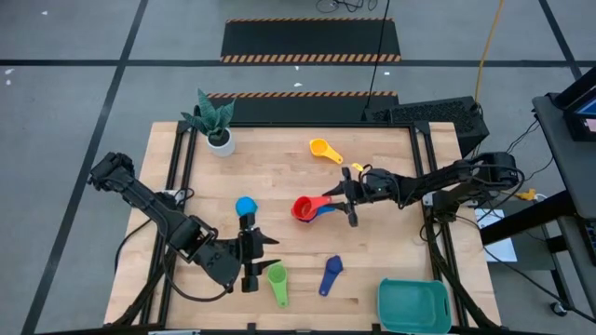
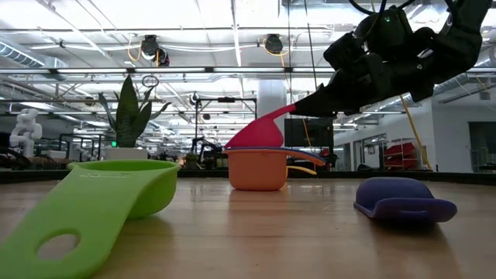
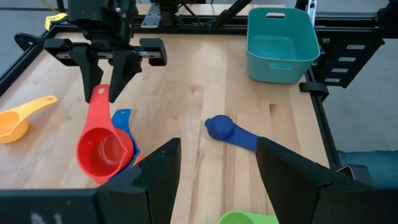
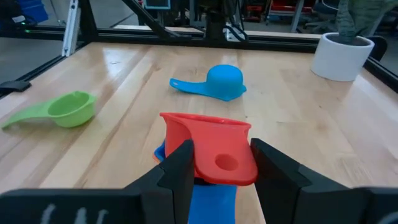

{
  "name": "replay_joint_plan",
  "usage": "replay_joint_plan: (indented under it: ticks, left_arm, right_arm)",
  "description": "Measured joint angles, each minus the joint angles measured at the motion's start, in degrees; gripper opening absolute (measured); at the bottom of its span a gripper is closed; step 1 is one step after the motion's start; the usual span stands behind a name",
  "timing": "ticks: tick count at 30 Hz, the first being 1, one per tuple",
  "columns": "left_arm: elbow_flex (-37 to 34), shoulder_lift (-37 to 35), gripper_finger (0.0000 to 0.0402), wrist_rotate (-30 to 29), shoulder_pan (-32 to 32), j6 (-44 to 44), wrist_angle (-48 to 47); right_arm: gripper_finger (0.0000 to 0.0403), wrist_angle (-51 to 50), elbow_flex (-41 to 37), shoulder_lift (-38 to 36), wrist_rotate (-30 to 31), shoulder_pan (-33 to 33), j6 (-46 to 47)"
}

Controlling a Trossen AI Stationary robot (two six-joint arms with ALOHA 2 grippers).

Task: Nest measuring cups in basket
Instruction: Stack the orange measuring cup on top of the blue measuring cup

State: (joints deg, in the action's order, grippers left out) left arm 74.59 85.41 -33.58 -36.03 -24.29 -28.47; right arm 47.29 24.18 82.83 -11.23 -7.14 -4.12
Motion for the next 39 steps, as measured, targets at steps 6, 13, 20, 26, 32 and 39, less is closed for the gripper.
replay_joint_plan:
  ticks: [6, 13, 20, 26, 32, 39]
  left_arm:
    - [0.0, 0.0, 0.0212, 0.0, 0.0, 0.0, 0.0]
    - [0.0, 0.0, 0.0212, 0.0, 0.0, 0.0, 0.0]
    - [0.0, 0.0, 0.0212, 0.0, 0.0, 0.0, 0.0]
    - [0.0, 0.0, 0.0212, 0.0, 0.0, 0.7, 0.0]
    - [0.0, 0.0, 0.0212, 0.0, 0.0, 1.6, 0.0]
    - [0.0, 0.0, 0.0212, 0.0, 0.8, 1.2, 0.0]
  right_arm:
    - [0.0128, -0.7, 0.0, 0.0, 0.7, 0.0, 0.0]
    - [0.0160, -1.0, 0.0, 0.0, 2.0, 0.0, 0.5]
    - [0.0207, -1.4, 0.0, 0.0, 2.9, 0.0, 1.7]
    - [0.0216, -3.8, 0.0, 0.0, 5.9, 0.0, 2.0]
    - [0.0219, -4.3, 0.6, 0.0, 6.8, 0.5, 3.5]
    - [0.0280, -20.7, 7.9, 0.0, 8.5, 2.6, 2.4]
